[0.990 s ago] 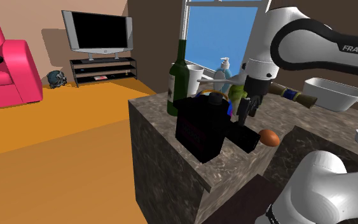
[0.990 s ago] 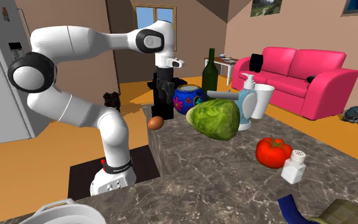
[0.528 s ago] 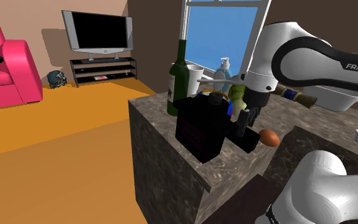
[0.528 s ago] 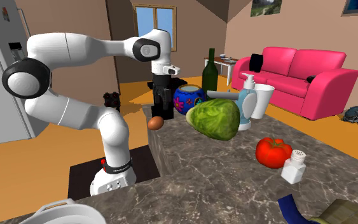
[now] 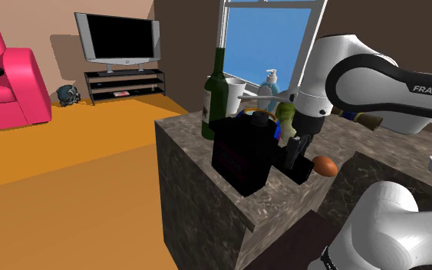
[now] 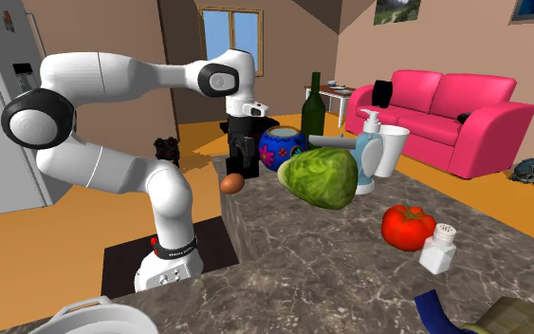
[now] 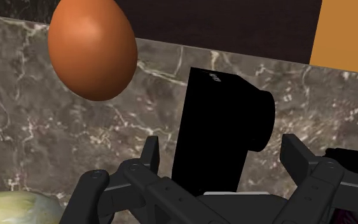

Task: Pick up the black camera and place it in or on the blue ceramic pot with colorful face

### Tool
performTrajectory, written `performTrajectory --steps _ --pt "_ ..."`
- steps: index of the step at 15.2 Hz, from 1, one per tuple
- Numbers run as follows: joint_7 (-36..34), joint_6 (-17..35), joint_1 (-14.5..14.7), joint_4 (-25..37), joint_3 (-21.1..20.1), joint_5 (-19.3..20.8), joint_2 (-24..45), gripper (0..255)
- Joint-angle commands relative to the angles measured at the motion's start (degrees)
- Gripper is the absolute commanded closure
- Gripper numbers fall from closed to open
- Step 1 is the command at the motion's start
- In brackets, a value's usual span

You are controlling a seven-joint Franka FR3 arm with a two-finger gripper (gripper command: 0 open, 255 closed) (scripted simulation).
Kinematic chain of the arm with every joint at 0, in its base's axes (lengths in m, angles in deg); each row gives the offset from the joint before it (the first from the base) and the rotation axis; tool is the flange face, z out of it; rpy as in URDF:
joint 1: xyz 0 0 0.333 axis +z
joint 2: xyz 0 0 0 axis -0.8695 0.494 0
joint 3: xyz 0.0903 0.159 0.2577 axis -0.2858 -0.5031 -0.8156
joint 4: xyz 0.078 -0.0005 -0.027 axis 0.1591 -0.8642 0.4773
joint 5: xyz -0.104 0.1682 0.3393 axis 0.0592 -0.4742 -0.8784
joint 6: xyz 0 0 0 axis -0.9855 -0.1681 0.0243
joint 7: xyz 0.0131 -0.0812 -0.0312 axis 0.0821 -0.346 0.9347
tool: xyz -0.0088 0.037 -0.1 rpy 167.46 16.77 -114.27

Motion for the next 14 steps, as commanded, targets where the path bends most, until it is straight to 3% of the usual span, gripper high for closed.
performTrajectory --steps 1,2,11,14 --pt "0.0 0.0 0.0 0.0 0.0 0.0 0.0 0" --pt "0.0 0.0 0.0 0.0 0.0 0.0 0.0 255" --pt "0.0 0.0 0.0 0.0 0.0 0.0 0.0 255" --pt "0.0 -2.0 0.0 2.6 0.0 0.0 0.6 255"
